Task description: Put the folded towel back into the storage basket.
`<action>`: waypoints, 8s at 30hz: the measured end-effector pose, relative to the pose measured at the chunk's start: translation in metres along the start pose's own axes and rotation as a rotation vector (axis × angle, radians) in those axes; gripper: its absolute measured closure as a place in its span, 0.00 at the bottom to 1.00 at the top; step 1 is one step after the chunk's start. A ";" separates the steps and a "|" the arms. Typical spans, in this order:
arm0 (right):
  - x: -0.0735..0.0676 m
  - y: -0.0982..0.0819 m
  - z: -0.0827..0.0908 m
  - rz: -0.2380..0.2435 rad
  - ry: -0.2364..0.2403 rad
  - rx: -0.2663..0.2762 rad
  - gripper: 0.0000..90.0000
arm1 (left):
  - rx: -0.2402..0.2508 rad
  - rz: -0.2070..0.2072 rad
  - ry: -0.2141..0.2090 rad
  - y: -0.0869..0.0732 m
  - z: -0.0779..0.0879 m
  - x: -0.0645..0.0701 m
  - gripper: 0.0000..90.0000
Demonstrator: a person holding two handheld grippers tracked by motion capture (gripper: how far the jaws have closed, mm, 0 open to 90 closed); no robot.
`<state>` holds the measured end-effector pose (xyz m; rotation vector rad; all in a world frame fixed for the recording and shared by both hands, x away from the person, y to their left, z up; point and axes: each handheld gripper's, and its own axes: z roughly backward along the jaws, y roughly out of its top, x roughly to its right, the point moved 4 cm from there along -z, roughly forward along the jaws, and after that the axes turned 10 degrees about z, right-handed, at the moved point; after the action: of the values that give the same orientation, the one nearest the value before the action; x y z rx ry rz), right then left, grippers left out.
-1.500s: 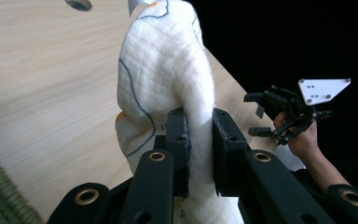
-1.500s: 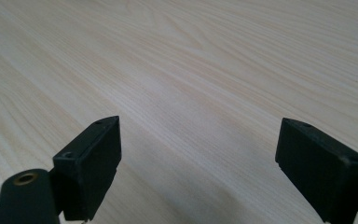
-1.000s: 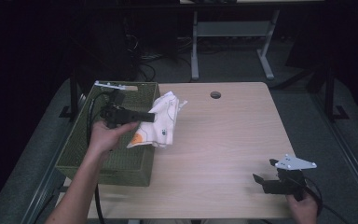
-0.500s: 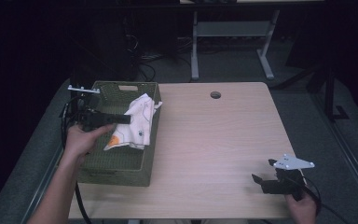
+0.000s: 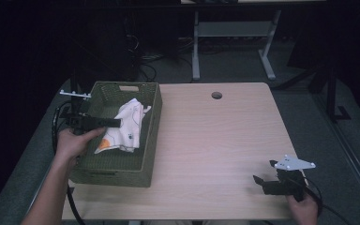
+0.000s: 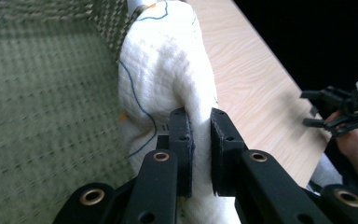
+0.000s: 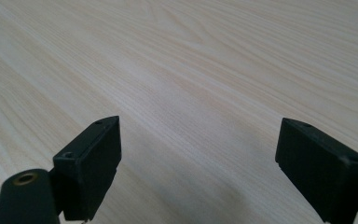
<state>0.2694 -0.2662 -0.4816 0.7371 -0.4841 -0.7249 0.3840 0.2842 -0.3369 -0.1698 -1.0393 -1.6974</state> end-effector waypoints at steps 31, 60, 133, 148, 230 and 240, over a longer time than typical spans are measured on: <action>0.003 -0.002 0.006 0.006 -0.015 0.007 0.15 | -0.216 -0.079 0.348 -0.009 -0.040 -0.052 0.67; 0.006 -0.004 0.009 0.003 -0.011 0.010 0.15 | -0.553 -0.117 0.475 -0.043 -0.110 -0.061 0.67; 0.001 0.002 0.001 0.013 0.012 0.010 0.15 | -0.265 -0.056 0.408 -0.020 -0.059 -0.043 0.65; 0.000 0.002 0.002 0.020 0.006 0.005 0.15 | -0.102 -0.039 0.222 -0.023 -0.042 -0.016 0.56; 0.009 -0.001 0.010 -0.003 -0.028 0.019 0.15 | -0.015 -0.206 0.004 -0.029 -0.051 0.076 0.40; 0.009 -0.001 0.010 0.001 -0.027 0.020 0.15 | -0.029 -0.232 -0.005 -0.029 -0.060 0.088 0.39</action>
<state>0.2687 -0.2776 -0.4748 0.7467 -0.5169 -0.7301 0.3468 0.1805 -0.3386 -0.0745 -1.0712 -1.9224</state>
